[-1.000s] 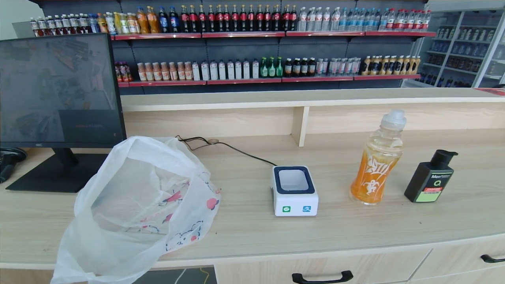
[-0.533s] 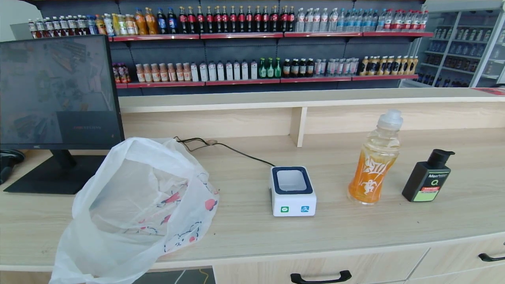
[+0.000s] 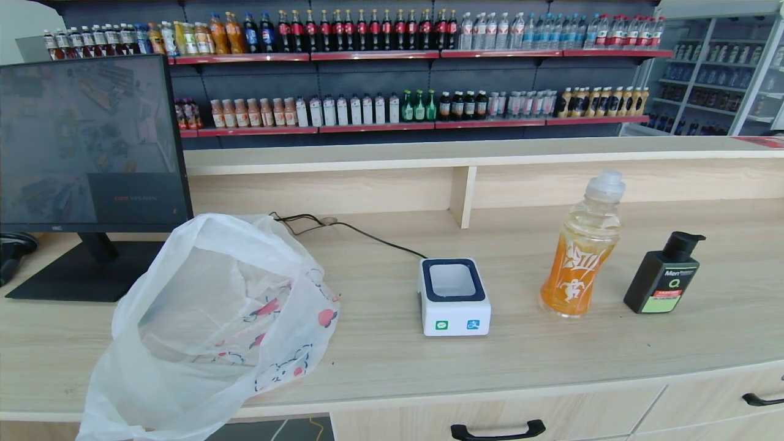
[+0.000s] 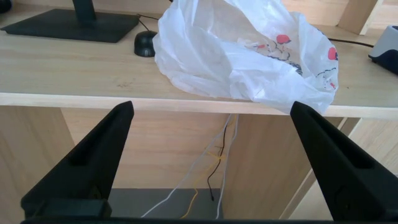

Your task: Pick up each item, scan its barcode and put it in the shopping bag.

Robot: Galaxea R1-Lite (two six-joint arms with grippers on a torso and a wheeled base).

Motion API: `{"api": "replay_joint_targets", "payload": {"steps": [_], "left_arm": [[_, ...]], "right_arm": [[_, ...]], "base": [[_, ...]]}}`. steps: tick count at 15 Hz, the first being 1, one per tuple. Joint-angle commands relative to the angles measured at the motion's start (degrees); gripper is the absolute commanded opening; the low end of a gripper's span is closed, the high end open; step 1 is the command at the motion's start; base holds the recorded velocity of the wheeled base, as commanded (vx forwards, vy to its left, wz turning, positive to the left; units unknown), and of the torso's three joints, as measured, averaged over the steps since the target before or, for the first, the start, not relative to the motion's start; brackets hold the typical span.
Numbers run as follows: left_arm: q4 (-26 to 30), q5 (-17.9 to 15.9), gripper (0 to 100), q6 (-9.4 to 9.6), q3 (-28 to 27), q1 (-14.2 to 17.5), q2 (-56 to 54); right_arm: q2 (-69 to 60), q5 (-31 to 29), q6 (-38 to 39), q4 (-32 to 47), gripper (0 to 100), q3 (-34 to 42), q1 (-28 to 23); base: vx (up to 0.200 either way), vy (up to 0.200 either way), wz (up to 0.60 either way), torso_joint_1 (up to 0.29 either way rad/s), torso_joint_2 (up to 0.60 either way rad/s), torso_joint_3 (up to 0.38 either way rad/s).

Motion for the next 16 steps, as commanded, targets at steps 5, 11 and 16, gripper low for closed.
{"api": "replay_joint_targets", "payload": {"steps": [5, 11, 16], "left_arm": [[0.0, 0.0, 100, -0.02, 0.0, 0.0, 0.0], [0.0, 0.0, 100, -0.02, 0.0, 0.0, 0.0], [0.0, 0.0, 100, -0.02, 0.0, 0.0, 0.0]], "right_arm": [[48.0, 0.2, -3.9, -57.2, 100, -1.3, 0.5], [68.9, 0.1, -5.0, -80.6, 100, -0.5, 3.7], [71.3, 0.1, -3.6, -80.6, 100, 6.3, 9.8]], "base": [[0.0, 0.0, 0.0, 0.0, 0.0, 0.0], [0.0, 0.0, 0.0, 0.0, 0.0, 0.0], [0.0, 0.0, 0.0, 0.0, 0.0, 0.0]]}}
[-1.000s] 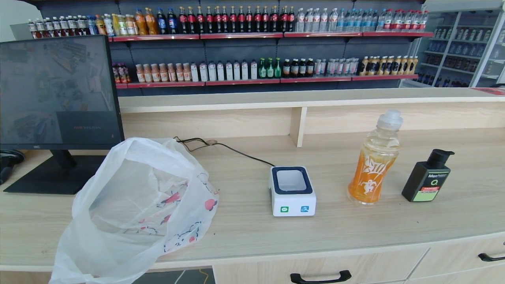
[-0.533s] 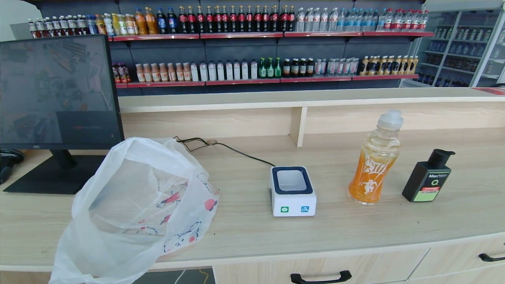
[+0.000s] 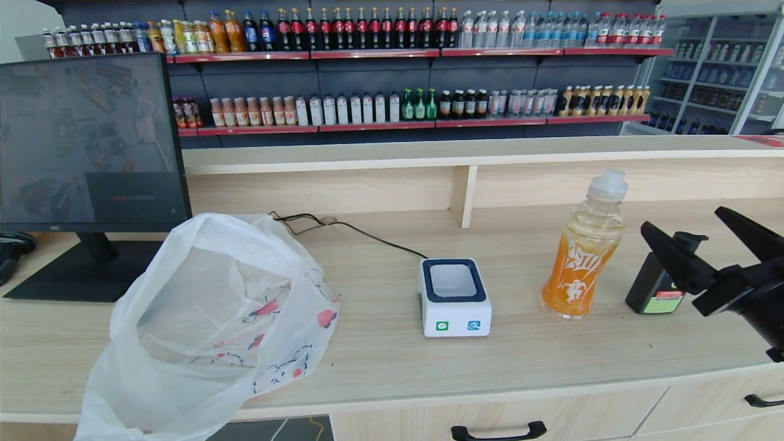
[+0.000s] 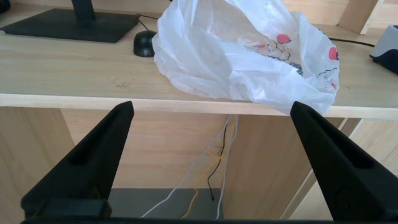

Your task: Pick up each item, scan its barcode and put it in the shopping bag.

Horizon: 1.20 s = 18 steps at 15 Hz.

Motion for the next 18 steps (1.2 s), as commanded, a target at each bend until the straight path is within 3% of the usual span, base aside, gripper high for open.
{"api": "replay_joint_targets", "payload": {"steps": [1, 18], "left_arm": [[0.0, 0.0, 100, -0.02, 0.0, 0.0, 0.0], [0.0, 0.0, 100, -0.02, 0.0, 0.0, 0.0]], "right_arm": [[2.5, 0.0, 0.4, -0.1, 100, 2.2, 1.3], [12.2, 0.0, 4.4, -0.1, 100, 1.3, 5.8]], "base": [[0.0, 0.0, 0.0, 0.0, 0.0, 0.0], [0.0, 0.0, 0.0, 0.0, 0.0, 0.0]]}}
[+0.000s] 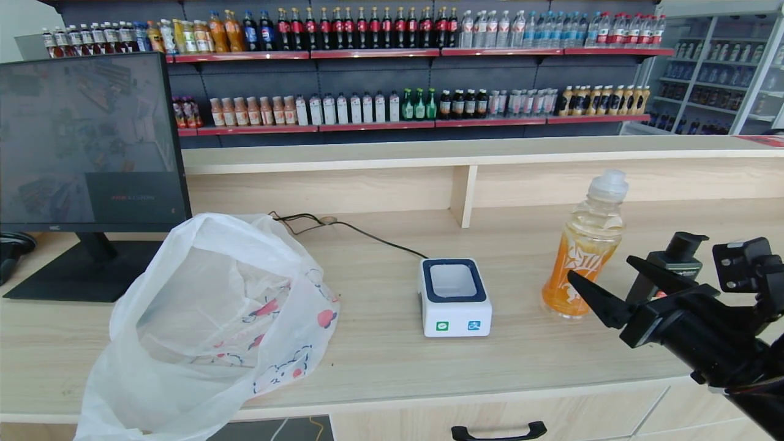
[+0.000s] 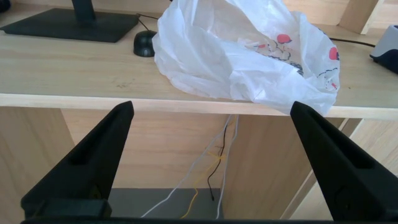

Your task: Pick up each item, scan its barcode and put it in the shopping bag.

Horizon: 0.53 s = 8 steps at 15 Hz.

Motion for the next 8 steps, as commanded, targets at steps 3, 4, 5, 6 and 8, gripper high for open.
{"api": "replay_joint_targets", "payload": {"steps": [3, 4, 5, 6, 8], "left_arm": [[0.0, 0.0, 100, -0.02, 0.0, 0.0, 0.0], [0.0, 0.0, 100, -0.02, 0.0, 0.0, 0.0], [0.0, 0.0, 100, -0.02, 0.0, 0.0, 0.0], [0.0, 0.0, 100, -0.02, 0.0, 0.0, 0.0], [0.0, 0.0, 100, -0.02, 0.0, 0.0, 0.0]], "right_arm": [[1.6, 0.0, 1.1, -0.1, 100, -0.5, 0.0], [2.4, 0.0, 1.3, -0.1, 100, -0.8, 0.0], [2.9, 0.0, 1.3, -0.1, 100, -1.3, 0.2], [3.4, 0.0, 1.3, -0.1, 100, -1.9, 0.5], [4.6, 0.0, 1.3, -0.1, 100, -2.4, 0.9]], "base": [[0.0, 0.0, 0.0, 0.0, 0.0, 0.0], [0.0, 0.0, 0.0, 0.0, 0.0, 0.0], [0.0, 0.0, 0.0, 0.0, 0.0, 0.0], [0.0, 0.0, 0.0, 0.0, 0.0, 0.0], [0.0, 0.0, 0.0, 0.0, 0.0, 0.0]]}}
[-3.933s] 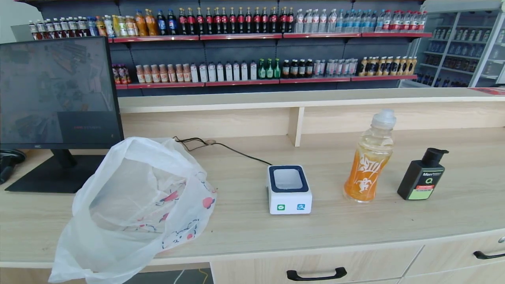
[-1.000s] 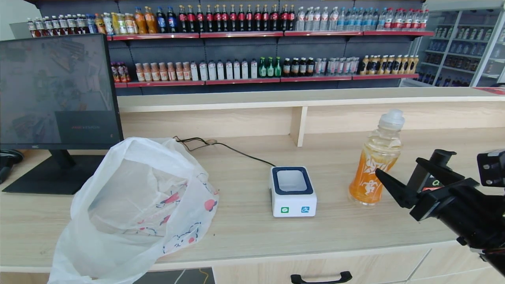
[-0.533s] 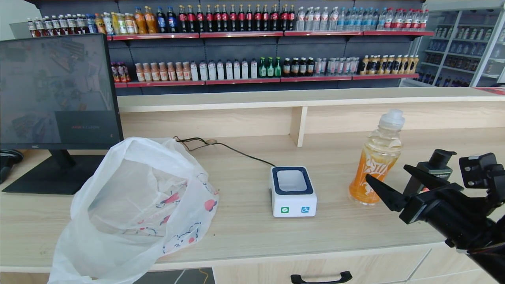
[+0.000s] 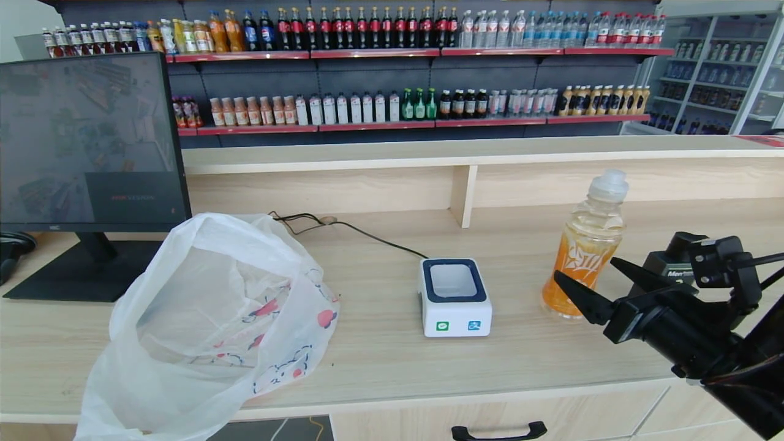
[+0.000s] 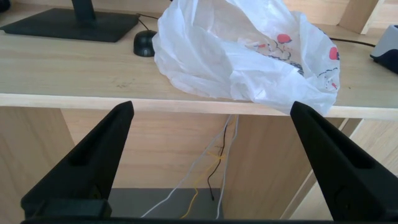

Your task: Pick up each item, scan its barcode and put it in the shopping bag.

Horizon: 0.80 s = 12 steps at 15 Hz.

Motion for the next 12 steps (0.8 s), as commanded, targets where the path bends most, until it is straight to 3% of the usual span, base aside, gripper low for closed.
{"api": "replay_joint_targets", "payload": {"steps": [1, 12], "left_arm": [[0.0, 0.0, 100, -0.02, 0.0, 0.0, 0.0], [0.0, 0.0, 100, -0.02, 0.0, 0.0, 0.0]], "right_arm": [[1.6, 0.0, 0.0, -0.1, 100, -0.5, 0.2], [8.5, -4.2, 0.8, -0.1, 100, -6.6, -2.3]], "base": [[0.0, 0.0, 0.0, 0.0, 0.0, 0.0], [0.0, 0.0, 0.0, 0.0, 0.0, 0.0]]}}
